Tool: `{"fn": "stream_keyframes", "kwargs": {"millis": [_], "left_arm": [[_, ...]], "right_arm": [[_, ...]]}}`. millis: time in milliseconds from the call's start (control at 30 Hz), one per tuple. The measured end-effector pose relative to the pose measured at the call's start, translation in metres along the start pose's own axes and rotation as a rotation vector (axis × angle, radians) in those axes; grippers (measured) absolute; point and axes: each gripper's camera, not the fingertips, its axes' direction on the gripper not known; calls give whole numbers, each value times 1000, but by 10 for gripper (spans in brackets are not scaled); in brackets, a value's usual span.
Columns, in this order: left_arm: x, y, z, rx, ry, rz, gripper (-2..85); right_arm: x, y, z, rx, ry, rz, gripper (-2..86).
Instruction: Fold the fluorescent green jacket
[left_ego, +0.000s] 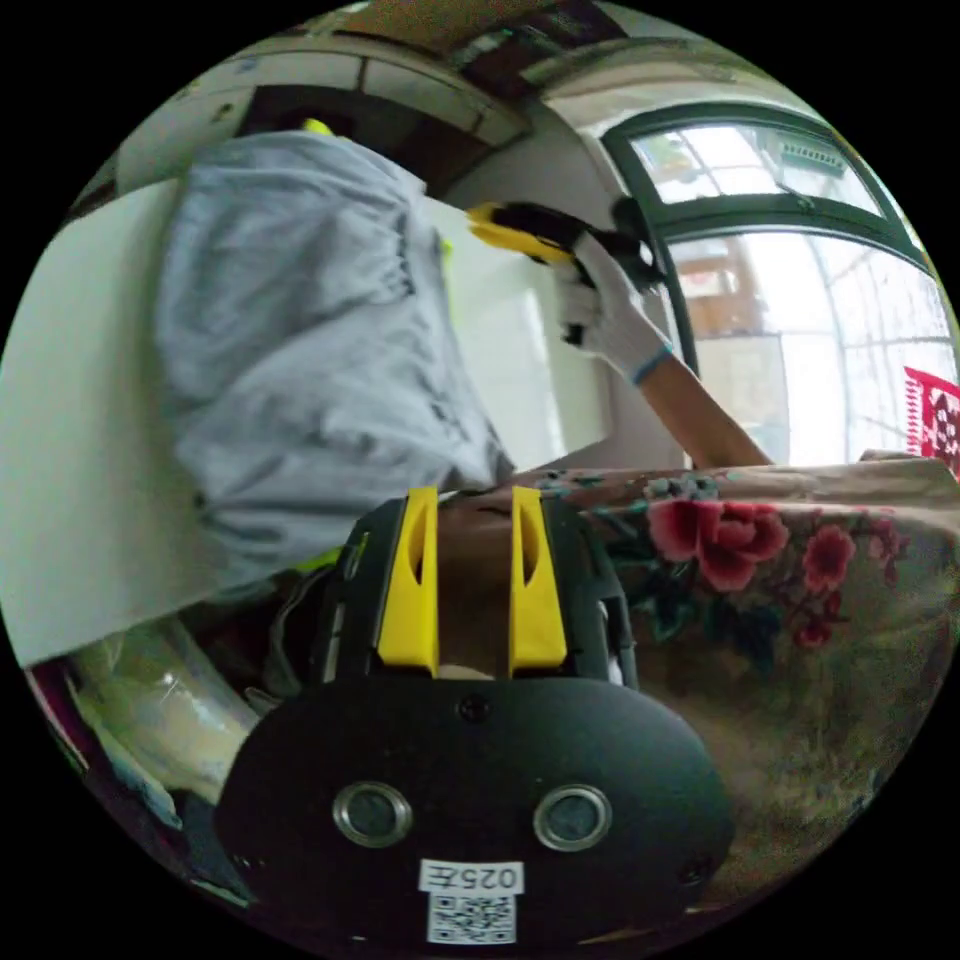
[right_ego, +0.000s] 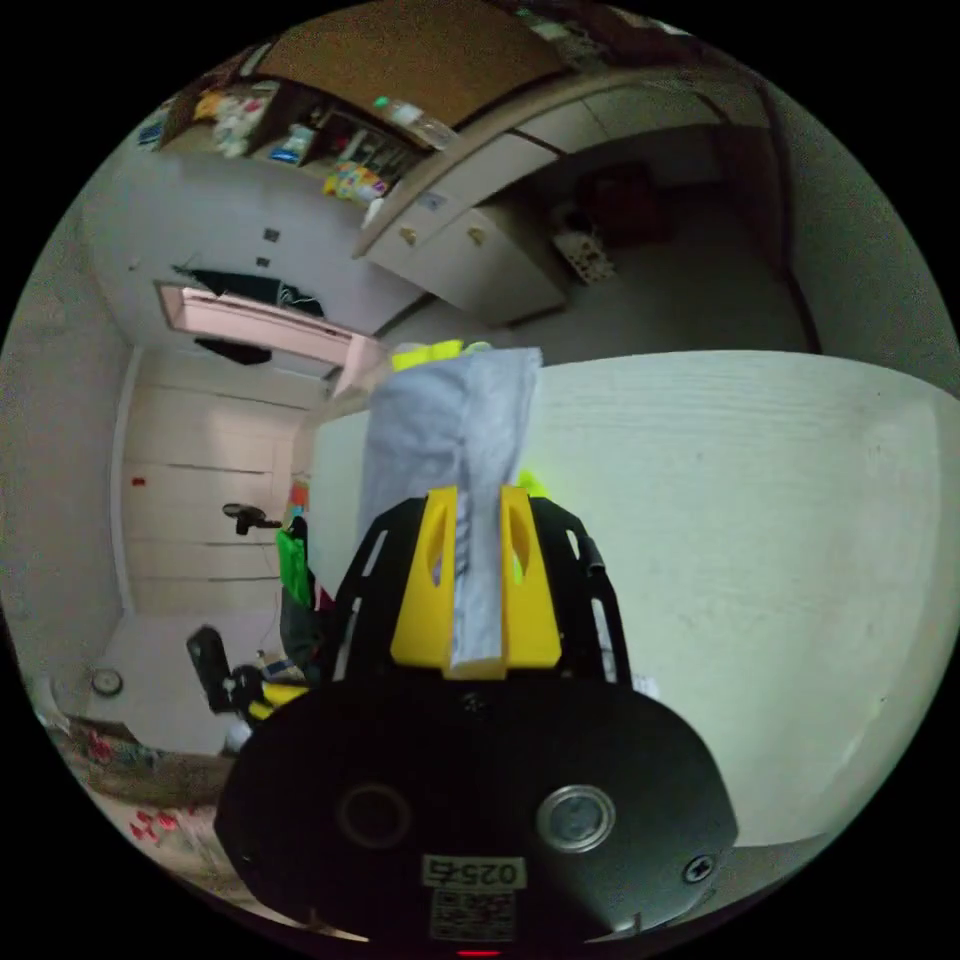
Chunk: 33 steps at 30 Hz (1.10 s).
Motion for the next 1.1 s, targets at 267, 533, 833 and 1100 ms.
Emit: {"fn": "stream_keyframes", "kwargs": {"millis": [267, 533, 833, 1100], "left_arm": [[-143, 60, -72, 194, 189, -535, 73], [-163, 100, -38, 453, 528, -940, 75], [-173, 78, -20, 448, 474, -1015, -6], [-212, 2, -77, 367, 302, -843, -12]], "right_arm": [[-134, 9, 71, -223, 4, -483, 114], [-222, -126, 164, -405, 290, -779, 123], [-184, -166, 242, -683, 493, -679, 40], [-73, -130, 128, -565, 554, -361, -5]]}}
